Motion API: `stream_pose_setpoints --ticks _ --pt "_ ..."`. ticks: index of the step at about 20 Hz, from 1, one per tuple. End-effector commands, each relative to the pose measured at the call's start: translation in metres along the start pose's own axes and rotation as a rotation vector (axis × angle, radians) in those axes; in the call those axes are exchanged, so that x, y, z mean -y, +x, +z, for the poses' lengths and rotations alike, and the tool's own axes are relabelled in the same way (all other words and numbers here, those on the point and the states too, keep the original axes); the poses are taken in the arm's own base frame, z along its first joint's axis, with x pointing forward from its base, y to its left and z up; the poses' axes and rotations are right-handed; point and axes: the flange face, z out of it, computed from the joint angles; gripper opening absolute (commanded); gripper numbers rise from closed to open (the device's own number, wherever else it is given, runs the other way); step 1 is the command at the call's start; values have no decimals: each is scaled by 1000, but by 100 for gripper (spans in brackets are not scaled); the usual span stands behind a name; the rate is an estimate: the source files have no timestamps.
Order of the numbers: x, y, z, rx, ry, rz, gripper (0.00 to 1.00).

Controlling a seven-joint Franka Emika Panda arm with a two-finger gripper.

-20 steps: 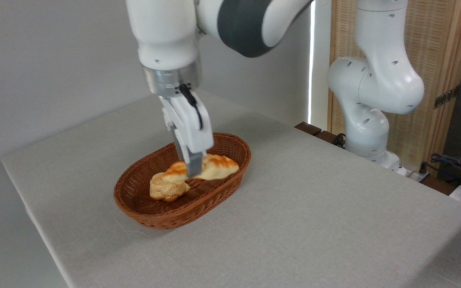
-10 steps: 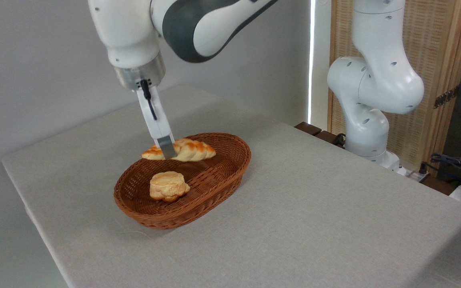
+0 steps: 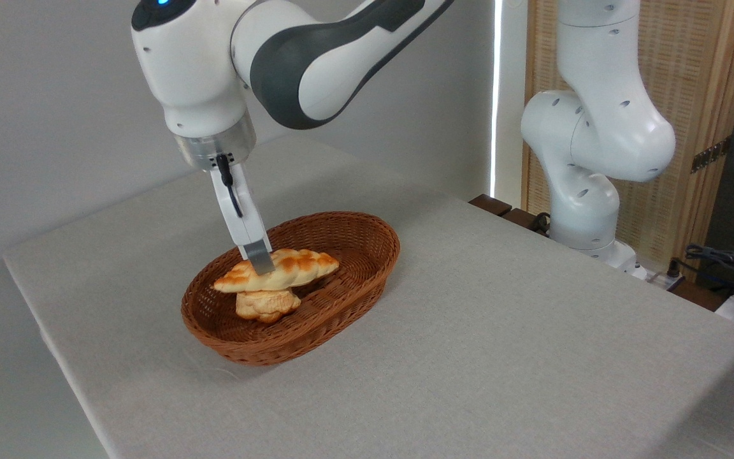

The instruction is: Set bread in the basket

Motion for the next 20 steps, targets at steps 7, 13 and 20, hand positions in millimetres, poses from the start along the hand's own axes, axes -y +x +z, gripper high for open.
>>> stream_pose_setpoints --ticks 7,13,20 --pt "27 -80 -115 3 197 -294 100" --pt "33 -90 -116 3 212 -361 100" --pt "36 -89 -114 16 224 -362 100"
